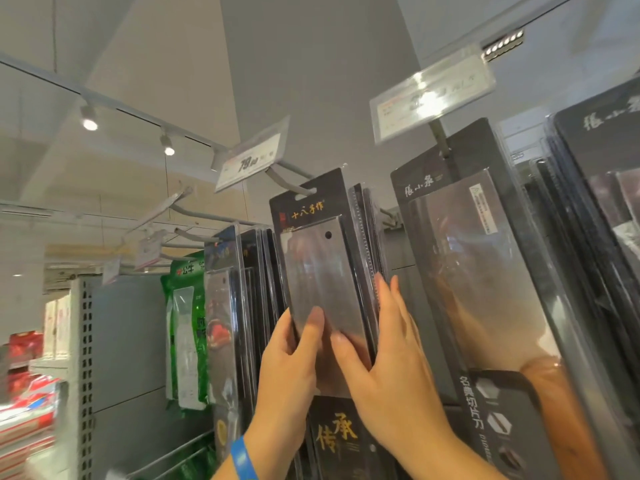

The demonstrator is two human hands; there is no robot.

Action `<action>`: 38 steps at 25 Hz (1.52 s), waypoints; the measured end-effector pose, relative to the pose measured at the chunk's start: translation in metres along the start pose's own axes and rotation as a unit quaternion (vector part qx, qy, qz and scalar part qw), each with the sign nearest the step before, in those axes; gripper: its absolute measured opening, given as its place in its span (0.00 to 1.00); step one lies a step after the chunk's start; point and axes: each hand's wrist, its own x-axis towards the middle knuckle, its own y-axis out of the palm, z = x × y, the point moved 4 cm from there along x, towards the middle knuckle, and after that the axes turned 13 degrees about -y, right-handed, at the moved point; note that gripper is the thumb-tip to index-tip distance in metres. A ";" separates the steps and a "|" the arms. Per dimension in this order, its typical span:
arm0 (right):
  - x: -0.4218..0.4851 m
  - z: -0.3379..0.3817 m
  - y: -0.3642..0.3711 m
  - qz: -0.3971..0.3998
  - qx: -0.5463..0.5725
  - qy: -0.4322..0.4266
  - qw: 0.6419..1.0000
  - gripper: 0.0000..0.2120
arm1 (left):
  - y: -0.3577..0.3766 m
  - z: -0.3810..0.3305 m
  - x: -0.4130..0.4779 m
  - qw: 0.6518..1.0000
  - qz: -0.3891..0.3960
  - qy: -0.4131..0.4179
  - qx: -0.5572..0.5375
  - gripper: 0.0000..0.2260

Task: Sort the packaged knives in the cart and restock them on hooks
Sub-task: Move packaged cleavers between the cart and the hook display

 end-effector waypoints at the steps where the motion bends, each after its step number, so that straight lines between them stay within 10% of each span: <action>1: 0.000 0.000 0.001 0.004 -0.001 0.001 1.000 0.39 | -0.002 -0.001 -0.001 1.000 -0.002 0.005 0.004 0.19; 10: 0.005 0.014 -0.008 -0.030 -0.006 0.006 1.000 0.16 | -0.012 -0.008 -0.013 0.998 -0.003 0.059 0.017 0.18; 30: 0.022 0.000 -0.019 0.012 0.059 0.109 0.992 0.32 | 0.005 -0.004 0.017 0.987 0.094 -0.123 -0.049 0.32; 38: 0.016 -0.008 -0.012 -0.044 0.214 0.098 0.971 0.34 | -0.012 -0.006 0.015 0.995 0.059 -0.054 -0.051 0.25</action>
